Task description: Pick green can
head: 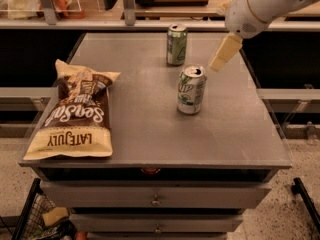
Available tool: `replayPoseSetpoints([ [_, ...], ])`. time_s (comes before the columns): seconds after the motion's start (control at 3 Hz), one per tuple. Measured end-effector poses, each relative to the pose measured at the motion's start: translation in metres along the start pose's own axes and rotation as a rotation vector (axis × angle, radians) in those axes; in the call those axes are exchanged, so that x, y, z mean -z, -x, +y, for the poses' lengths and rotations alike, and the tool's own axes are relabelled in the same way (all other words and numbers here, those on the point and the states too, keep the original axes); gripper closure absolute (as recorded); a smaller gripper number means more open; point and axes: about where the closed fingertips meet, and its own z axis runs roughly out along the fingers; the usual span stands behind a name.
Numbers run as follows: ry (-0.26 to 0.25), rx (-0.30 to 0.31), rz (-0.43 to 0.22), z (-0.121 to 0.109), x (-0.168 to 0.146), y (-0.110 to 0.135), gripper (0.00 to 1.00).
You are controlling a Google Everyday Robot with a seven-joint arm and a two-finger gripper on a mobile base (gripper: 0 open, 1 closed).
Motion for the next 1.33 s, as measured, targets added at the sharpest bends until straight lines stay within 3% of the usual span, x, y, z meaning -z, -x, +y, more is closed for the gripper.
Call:
replayPoseSetpoints([
  [1.0, -0.038, -0.015, -0.063, -0.037, -0.045, 0.018, 0.0],
  [1.33, -0.008, -0.066, -0.113, -0.041, -0.062, 0.032, 0.0],
])
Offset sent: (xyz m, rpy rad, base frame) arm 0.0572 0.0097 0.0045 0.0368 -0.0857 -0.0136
